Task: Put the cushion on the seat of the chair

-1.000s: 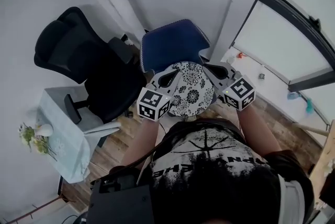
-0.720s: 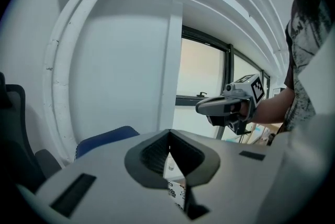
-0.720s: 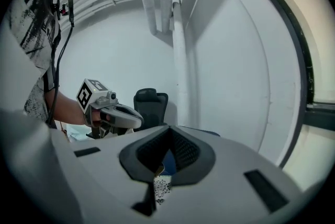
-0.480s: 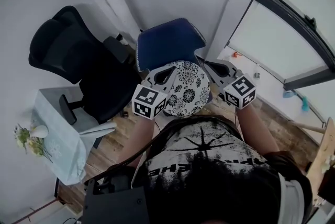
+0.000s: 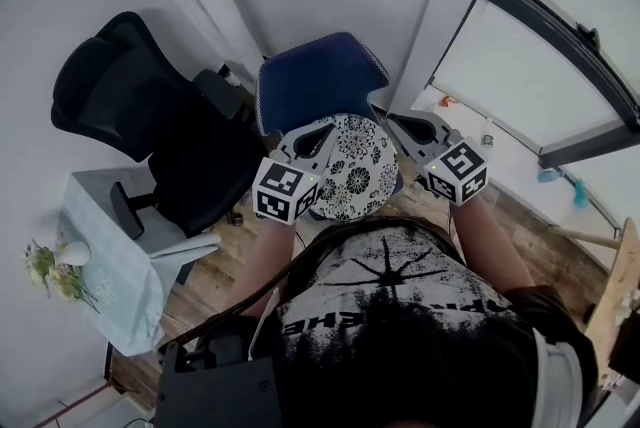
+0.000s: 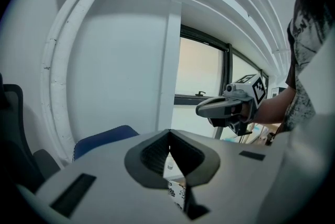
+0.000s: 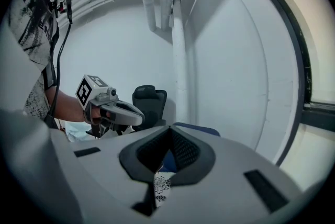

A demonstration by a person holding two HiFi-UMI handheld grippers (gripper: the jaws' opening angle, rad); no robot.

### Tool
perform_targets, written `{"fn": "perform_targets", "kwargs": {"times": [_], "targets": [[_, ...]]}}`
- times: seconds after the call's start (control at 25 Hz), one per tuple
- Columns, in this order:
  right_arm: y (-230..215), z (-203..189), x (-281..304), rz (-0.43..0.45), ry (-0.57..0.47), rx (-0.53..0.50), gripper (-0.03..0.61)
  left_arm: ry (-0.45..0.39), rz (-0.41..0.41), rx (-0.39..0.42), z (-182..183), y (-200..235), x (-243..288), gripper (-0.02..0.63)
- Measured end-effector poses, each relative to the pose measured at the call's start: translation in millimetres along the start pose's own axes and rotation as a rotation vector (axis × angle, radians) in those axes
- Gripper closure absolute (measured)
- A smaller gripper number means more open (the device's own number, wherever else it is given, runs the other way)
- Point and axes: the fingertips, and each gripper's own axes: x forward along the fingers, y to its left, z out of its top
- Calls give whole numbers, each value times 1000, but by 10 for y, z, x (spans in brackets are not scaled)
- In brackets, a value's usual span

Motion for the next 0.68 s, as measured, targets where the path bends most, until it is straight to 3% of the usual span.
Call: {"fn": "perform_targets", "kwargs": {"times": [0.68], "targets": [[12, -19, -32, -21, 5, -20, 561, 5, -2, 2, -22, -5, 17, 600]]}}
